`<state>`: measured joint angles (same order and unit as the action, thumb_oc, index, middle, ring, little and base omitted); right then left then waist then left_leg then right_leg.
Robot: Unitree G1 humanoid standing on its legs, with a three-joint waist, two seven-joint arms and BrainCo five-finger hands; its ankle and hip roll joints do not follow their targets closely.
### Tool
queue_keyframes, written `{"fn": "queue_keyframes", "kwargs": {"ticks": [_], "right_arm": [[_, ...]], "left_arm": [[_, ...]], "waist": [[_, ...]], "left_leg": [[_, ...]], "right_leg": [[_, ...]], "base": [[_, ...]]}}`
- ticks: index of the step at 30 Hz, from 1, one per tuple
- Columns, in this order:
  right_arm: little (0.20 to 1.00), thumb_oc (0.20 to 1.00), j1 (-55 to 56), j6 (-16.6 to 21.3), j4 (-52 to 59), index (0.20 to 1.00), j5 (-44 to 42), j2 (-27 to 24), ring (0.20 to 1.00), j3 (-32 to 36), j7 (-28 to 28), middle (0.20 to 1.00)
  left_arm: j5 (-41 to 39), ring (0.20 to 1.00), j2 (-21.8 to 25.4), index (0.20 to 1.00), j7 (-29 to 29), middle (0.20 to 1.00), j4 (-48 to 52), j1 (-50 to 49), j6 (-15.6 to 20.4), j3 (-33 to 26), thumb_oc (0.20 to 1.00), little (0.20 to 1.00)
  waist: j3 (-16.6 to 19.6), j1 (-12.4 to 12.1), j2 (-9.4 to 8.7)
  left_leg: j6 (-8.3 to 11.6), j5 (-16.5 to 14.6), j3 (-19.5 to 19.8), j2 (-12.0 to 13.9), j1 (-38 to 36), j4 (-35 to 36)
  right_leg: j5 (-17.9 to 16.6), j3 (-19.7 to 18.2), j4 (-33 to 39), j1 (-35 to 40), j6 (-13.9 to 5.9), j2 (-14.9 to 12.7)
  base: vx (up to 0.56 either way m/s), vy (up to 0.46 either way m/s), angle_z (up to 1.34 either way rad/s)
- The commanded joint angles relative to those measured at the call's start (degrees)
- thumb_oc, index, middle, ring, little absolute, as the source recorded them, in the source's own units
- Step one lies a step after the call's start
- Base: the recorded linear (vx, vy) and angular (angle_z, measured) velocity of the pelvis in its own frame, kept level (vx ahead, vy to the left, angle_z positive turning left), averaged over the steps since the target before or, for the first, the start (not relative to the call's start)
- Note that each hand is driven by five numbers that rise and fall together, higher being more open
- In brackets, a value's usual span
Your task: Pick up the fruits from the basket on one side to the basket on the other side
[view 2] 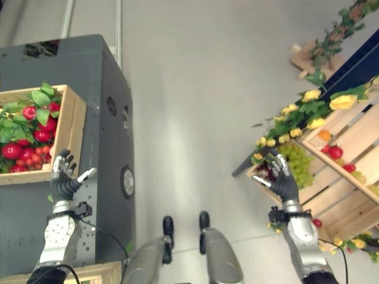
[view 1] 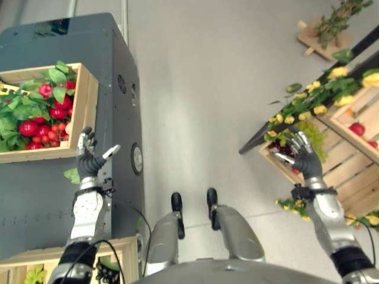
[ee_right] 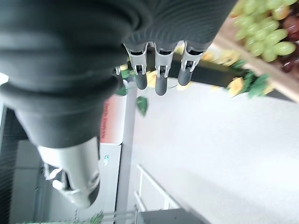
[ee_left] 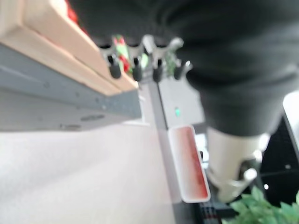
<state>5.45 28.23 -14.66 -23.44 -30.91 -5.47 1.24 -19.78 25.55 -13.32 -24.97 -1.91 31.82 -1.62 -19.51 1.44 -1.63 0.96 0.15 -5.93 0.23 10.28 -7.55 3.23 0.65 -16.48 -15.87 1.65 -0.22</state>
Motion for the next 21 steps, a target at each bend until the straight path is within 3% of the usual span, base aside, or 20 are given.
{"fn": "queue_keyframes", "kwargs": {"ticks": [1, 7, 10, 11, 13, 15, 17, 18, 21], "right_arm": [[1.0, 1.0, -0.35, 1.45, 3.7, 1.0, 1.35, -1.15, 1.0, -1.57, -1.45, 1.0], [1.0, 1.0, -1.82, -0.02, 2.42, 1.0, 4.59, -2.77, 1.0, -5.19, -4.13, 1.0], [1.0, 1.0, -1.77, -0.88, 1.88, 1.0, 4.9, -2.88, 1.0, -6.27, -5.81, 1.0], [1.0, 1.0, -1.79, -1.29, 1.71, 1.0, 5.6, -3.2, 1.0, -6.94, -6.39, 1.0], [1.0, 1.0, -1.9, -1.32, 1.24, 1.0, 6.35, -3.24, 1.0, -7.3, -6.22, 1.0], [1.0, 1.0, -2.46, -1.5, 0.85, 1.0, 7.69, -3.35, 1.0, -8.02, -6.48, 1.0], [1.0, 1.0, -2.02, -1.63, 0.15, 1.0, 7.89, -3.38, 1.0, -8.26, -6.51, 1.0], [1.0, 1.0, -1.8, -1.7, 0.17, 1.0, 7.79, -3.49, 1.0, -8.46, -6.9, 1.0], [1.0, 1.0, -1.17, -1.55, 0.9, 1.0, 7.33, -4.1, 1.0, -9.03, -7.73, 1.0]], "left_arm": [[0.91, 1.0, 1.55, 1.0, 0.97, 1.0, 0.39, -0.05, 3.33, -1.99, 1.0, 1.0], [1.41, 1.0, 1.62, 1.0, 3.83, 1.0, 1.48, -1.79, 2.74, -0.96, 1.0, 1.0], [2.08, 1.0, 1.96, 1.0, 5.81, 1.0, 1.45, -2.55, 1.8, -0.23, 1.0, 1.0], [2.24, 1.0, 2.54, 1.0, 7.3, 1.0, 1.49, -2.89, 1.26, 0.51, 1.0, 1.0], [2.97, 1.0, 2.99, 1.0, 7.73, 1.0, 1.46, -3.2, 1.19, 0.85, 1.0, 1.0], [3.87, 1.0, 3.41, 1.0, 8.37, 1.0, 1.07, -3.47, 0.84, 1.37, 1.0, 1.0], [3.31, 1.0, 3.12, 1.0, 9.32, 1.0, -0.65, -3.03, 0.68, 2.37, 1.0, 1.0], [2.98, 1.0, 3.13, 1.0, 9.9, 1.0, -1.62, -2.56, 0.91, 3.06, 1.0, 1.0], [2.26, 1.0, 2.56, 1.0, 11.15, 1.0, -3.01, -1.86, 1.1, 4.69, 1.0, 1.0]], "waist": [[2.3, -0.98, -1.62], [5.21, -2.69, -1.32], [6.42, -3.4, -1.26], [6.42, -3.71, -1.01], [6.24, -3.58, -0.72], [6.18, -3.52, 0.05], [7.23, -2.47, 0.15], [8.32, -1.62, 0.27], [9.86, -0.76, -0.26]], "left_leg": [[0.44, -5.61, 0.42, -1.11, -1.83, -2.99], [-0.98, -4.85, 2.34, -2.86, -6.19, 1.45], [-2.06, -5.01, 4.7, -4.38, -7.93, 1.86], [-2.78, -5.13, 7.13, -5.07, -8.68, 1.43], [-3.26, -5.31, 8.53, -5.35, -9.18, 1.05], [-3.83, -5.28, 11.02, -5.45, -9.48, 0.66], [-4.14, -5.22, 14.88, -6.61, -10.11, 1.16], [-3.99, -4.79, 16.9, -7.15, -10.1, 1.83], [-3.3, -4.36, 22.09, -9.18, -9.34, 1.21]], "right_leg": [[-2.52, -1.33, 3.43, 3.99, -9.18, -3.04], [-3.72, 0.19, 2.71, 5.89, -11.21, -4.6], [-5.5, 0.67, -2.14, 5.77, -12.67, -5.81], [-7.76, -0.01, -6.97, 4.79, -12.7, -6.08], [-8.52, -1.12, -9.94, 3.98, -12.47, -5.79], [-7.65, -3.07, -13.75, 2.58, -11.82, -3.82], [-4.9, -6.89, -12.48, 2.47, -10.81, -0.43], [-3.31, -9.96, -9.18, 2.56, -10.2, 1.67], [-0.74, -17.06, -0.36, 5.44, -8.7, 4.67]], "base": [[0.04, 0.079, 0.02], [0.04, 0.106, 0.17], [0.06, 0.141, 0.32], [0.03, 0.111, 0.37], [0.02, 0.079, 0.76], [0.03, 0.051, 0.84], [0.1, -0.013, 0.67], [0.17, -0.056, 1.24], [0.13, -0.086, 1.33]]}}
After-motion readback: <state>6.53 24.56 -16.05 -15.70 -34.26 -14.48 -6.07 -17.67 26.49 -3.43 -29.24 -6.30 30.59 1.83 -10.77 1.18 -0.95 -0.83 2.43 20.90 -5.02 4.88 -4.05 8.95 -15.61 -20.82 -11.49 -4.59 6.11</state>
